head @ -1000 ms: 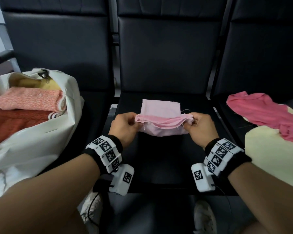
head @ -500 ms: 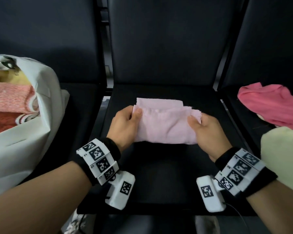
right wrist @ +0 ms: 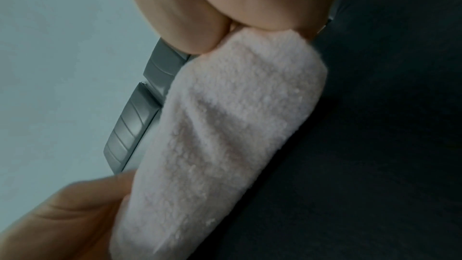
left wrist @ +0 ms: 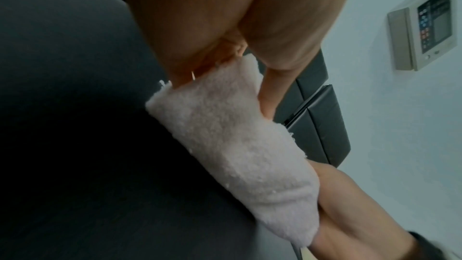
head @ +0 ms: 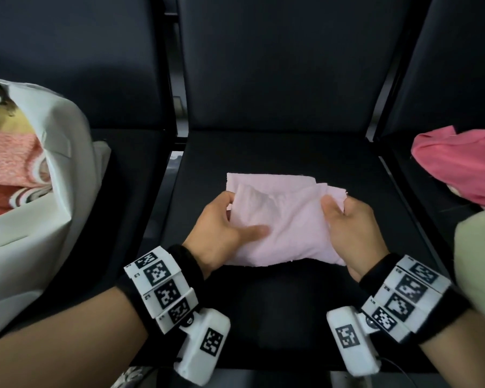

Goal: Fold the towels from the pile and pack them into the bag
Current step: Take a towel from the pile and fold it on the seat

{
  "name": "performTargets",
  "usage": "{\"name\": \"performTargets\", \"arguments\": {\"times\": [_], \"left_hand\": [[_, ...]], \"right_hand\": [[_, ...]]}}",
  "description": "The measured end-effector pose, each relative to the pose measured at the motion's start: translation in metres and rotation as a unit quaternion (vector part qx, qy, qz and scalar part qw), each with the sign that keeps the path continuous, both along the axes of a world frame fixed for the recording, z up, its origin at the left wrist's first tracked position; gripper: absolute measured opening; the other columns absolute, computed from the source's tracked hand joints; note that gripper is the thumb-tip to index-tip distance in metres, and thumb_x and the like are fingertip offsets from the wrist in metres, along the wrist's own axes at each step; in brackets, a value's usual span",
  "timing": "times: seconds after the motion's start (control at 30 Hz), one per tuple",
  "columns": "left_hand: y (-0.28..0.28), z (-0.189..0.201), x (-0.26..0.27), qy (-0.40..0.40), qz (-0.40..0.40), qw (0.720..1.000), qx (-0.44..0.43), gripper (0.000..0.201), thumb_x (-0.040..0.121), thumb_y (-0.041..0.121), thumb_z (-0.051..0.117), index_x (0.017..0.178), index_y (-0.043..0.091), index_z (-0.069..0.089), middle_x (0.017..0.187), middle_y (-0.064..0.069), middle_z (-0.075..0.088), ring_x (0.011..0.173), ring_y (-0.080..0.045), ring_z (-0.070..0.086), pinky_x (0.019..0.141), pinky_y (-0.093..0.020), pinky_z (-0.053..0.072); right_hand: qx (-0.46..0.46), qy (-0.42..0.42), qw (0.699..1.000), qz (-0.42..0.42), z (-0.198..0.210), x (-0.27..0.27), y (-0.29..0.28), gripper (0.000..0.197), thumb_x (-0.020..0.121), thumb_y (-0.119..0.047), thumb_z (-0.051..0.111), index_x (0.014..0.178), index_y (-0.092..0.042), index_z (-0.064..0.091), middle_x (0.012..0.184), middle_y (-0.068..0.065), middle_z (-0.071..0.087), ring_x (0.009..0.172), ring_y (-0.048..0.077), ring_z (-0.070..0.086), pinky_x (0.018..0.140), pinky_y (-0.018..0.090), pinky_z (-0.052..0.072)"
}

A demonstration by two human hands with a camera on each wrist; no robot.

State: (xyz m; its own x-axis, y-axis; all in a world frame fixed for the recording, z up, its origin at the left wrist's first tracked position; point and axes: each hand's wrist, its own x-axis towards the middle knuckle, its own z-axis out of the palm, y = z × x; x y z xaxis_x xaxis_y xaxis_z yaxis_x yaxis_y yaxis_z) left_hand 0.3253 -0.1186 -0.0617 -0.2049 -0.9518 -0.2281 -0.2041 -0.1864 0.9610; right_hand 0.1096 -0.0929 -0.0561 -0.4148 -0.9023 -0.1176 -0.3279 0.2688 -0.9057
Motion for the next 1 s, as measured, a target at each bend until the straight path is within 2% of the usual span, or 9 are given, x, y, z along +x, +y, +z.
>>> {"name": "performTargets", "arguments": {"times": [0.07, 0.13, 0.2, 0.27, 0.37, 0.57, 0.8, 0.9, 1.0], "left_hand": [[-0.002, -0.001, 0.003, 0.014, 0.009, 1.0, -0.004, 0.035, 0.079, 0.003, 0.083, 0.106, 0.016, 0.066, 0.094, -0.001, 0.077, 0.087, -0.02, 0.075, 0.071, -0.033, 0.061], [-0.007, -0.001, 0.005, 0.041, 0.02, 0.999, -0.015, 0.029, 0.083, -0.004, 0.077, 0.106, 0.012, 0.069, 0.096, -0.006, 0.077, 0.089, -0.026, 0.075, 0.074, -0.039, 0.063], [-0.012, -0.001, 0.005, 0.058, 0.021, 0.998, -0.026, 0.026, 0.086, -0.006, 0.073, 0.106, 0.01, 0.07, 0.095, -0.005, 0.077, 0.087, -0.022, 0.075, 0.071, -0.035, 0.061], [-0.018, -0.002, 0.005, 0.065, 0.024, 0.997, -0.035, 0.022, 0.087, -0.006, 0.07, 0.104, 0.008, 0.07, 0.093, -0.004, 0.077, 0.084, -0.02, 0.074, 0.069, -0.032, 0.06], [-0.025, -0.006, 0.004, 0.076, 0.034, 0.996, -0.041, 0.017, 0.09, -0.005, 0.067, 0.102, 0.007, 0.068, 0.092, -0.005, 0.075, 0.085, -0.022, 0.073, 0.072, -0.034, 0.06], [-0.038, -0.011, 0.004, 0.084, 0.05, 0.995, -0.021, 0.018, 0.097, 0.002, 0.063, 0.113, 0.009, 0.067, 0.099, -0.005, 0.076, 0.088, -0.02, 0.075, 0.071, -0.029, 0.059], [-0.054, -0.012, 0.007, 0.095, 0.033, 0.995, 0.006, 0.033, 0.101, 0.004, 0.055, 0.128, 0.02, 0.065, 0.11, -0.003, 0.077, 0.103, -0.024, 0.074, 0.081, -0.033, 0.061], [-0.059, -0.011, 0.009, 0.122, 0.014, 0.992, 0.035, 0.054, 0.101, -0.002, 0.052, 0.147, 0.026, 0.05, 0.119, 0.0, 0.075, 0.108, -0.017, 0.072, 0.086, -0.03, 0.061], [-0.063, -0.015, 0.012, 0.123, 0.023, 0.991, 0.055, 0.064, 0.1, -0.008, 0.051, 0.154, 0.023, 0.039, 0.12, 0.003, 0.075, 0.109, -0.013, 0.072, 0.082, -0.026, 0.06]], "right_hand": [[0.009, -0.023, 1.0, -0.01, 0.0, -0.002, -0.001, 0.027, 0.105, -0.028, 0.049, 0.094, -0.012, 0.069, 0.094, 0.01, 0.073, 0.093, 0.027, 0.07, 0.085, 0.044, 0.058], [0.015, -0.072, 0.997, -0.006, 0.002, -0.003, -0.002, 0.026, 0.104, -0.03, 0.052, 0.097, -0.013, 0.072, 0.096, 0.007, 0.075, 0.095, 0.024, 0.072, 0.089, 0.045, 0.058], [0.021, -0.122, 0.992, 0.026, 0.005, -0.004, -0.002, 0.021, 0.101, -0.028, 0.059, 0.1, -0.015, 0.075, 0.098, 0.002, 0.077, 0.097, 0.02, 0.073, 0.092, 0.047, 0.058], [0.022, -0.163, 0.984, 0.071, 0.009, -0.005, -0.002, 0.015, 0.096, -0.017, 0.066, 0.105, -0.01, 0.075, 0.101, 0.006, 0.078, 0.099, 0.022, 0.074, 0.093, 0.05, 0.057], [0.025, -0.193, 0.976, 0.094, 0.011, -0.007, -0.005, 0.031, 0.085, -0.002, 0.074, 0.116, -0.007, 0.069, 0.107, 0.007, 0.077, 0.102, 0.024, 0.073, 0.096, 0.052, 0.055], [0.008, -0.162, 0.985, 0.063, 0.006, -0.01, -0.02, 0.046, 0.088, 0.003, 0.071, 0.13, -0.014, 0.061, 0.111, -0.001, 0.076, 0.104, 0.018, 0.073, 0.094, 0.048, 0.057], [0.008, -0.125, 0.992, 0.033, -0.007, -0.011, -0.044, 0.043, 0.092, -0.002, 0.069, 0.131, -0.019, 0.06, 0.113, -0.003, 0.074, 0.104, 0.017, 0.072, 0.092, 0.047, 0.058], [0.017, -0.107, 0.994, 0.02, -0.013, -0.011, -0.048, 0.04, 0.093, -0.004, 0.067, 0.129, -0.021, 0.061, 0.112, -0.006, 0.074, 0.106, 0.017, 0.07, 0.094, 0.047, 0.057], [0.026, -0.101, 0.995, 0.009, -0.016, -0.013, -0.048, 0.038, 0.095, -0.003, 0.064, 0.128, -0.021, 0.061, 0.11, -0.007, 0.074, 0.104, 0.014, 0.071, 0.093, 0.046, 0.058]]}}
